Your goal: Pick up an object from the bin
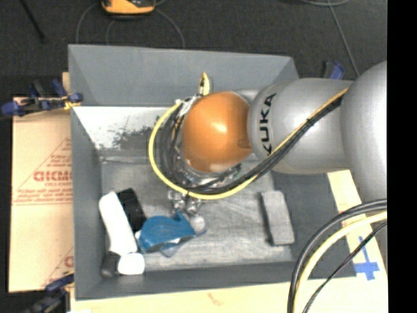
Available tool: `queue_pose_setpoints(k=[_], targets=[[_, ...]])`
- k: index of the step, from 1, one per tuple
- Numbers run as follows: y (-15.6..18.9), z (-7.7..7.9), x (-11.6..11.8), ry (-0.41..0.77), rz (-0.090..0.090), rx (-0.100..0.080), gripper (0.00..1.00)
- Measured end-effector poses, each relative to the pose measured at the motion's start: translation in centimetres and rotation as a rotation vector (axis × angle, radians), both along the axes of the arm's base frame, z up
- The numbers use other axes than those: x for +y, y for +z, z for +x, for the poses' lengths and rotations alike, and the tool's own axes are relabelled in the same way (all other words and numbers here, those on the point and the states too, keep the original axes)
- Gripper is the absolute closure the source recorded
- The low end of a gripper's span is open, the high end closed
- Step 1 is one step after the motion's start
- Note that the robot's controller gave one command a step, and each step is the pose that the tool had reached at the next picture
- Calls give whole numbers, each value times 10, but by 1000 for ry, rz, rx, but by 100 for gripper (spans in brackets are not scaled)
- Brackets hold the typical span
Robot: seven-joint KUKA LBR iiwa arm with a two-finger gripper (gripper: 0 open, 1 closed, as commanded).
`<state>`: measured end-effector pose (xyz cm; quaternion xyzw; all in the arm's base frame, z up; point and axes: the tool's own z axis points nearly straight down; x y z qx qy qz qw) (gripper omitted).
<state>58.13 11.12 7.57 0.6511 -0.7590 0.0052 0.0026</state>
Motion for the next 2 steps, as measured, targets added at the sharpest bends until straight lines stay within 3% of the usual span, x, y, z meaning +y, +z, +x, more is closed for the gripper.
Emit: queue_pose_setpoints(k=[1,2], targets=[[0,0,0,-1,0,0,100],[34,30,8,-15,11,7,100]])
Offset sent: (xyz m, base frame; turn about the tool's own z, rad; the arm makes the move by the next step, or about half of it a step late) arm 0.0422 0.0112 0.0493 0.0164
